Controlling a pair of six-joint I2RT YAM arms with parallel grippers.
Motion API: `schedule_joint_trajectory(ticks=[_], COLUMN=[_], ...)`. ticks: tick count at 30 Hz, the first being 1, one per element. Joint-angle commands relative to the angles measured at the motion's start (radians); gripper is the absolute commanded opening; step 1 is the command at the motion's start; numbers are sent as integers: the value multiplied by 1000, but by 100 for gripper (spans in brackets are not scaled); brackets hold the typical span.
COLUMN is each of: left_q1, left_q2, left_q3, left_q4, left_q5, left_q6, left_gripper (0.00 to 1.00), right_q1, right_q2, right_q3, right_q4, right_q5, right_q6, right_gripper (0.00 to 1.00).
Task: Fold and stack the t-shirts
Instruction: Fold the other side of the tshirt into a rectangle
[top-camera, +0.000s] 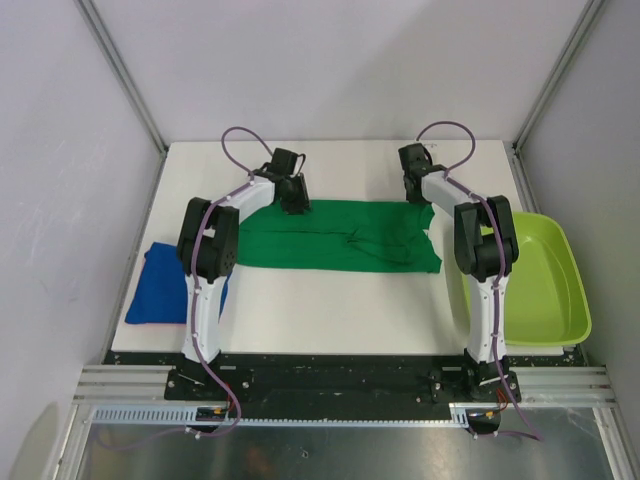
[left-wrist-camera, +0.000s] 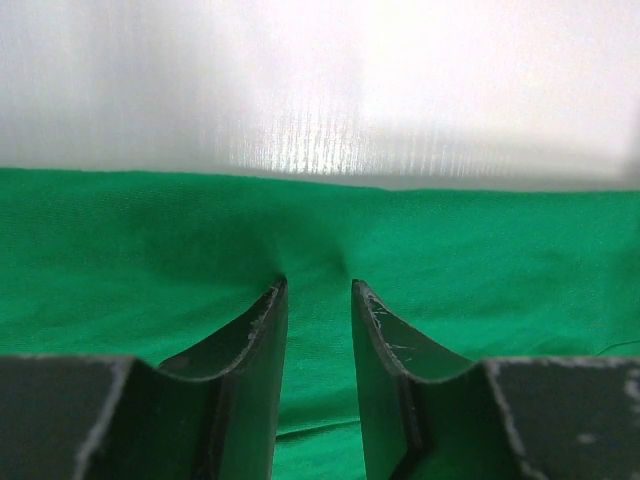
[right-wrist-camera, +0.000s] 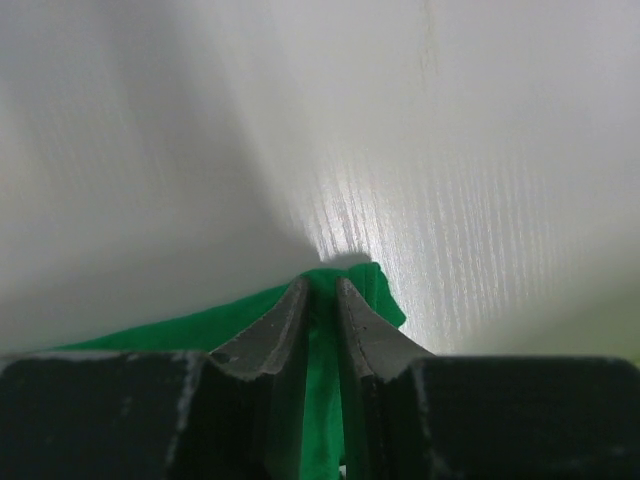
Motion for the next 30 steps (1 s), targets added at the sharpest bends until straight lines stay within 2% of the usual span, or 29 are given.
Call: schedule_joint_trajectory(ticks=[1,10,11,15,17,25,30], left_q1=[9,15,15,17,18,26,32], left_q2=[1,2,3,3,4,2,3], left_q3=[6,2,3,1,-2,-16,-22], left_q4=[6,6,7,6,6,5,6], left_q5=[9,9,9,7,4,-6,-8], left_q6=[-13,-16,-17,-20,-23,-31,-36], left_gripper=[36,36,36,36,36,36,36], right_q1=[-13,-30,-33,-55,-66,-106,-150], right_q2=[10,11,7,-10,-23,-103,-139], right_q3=[36,38,36,29,29,19,-10], right_q4=[-31,-62,-63,-67,-67,-60,-44], right_q5=[39,43,36,11,0,-7,-90], right_q6=[-2,29,36,80,99,181,253], right_gripper=[21,22,20,3,1,0,0])
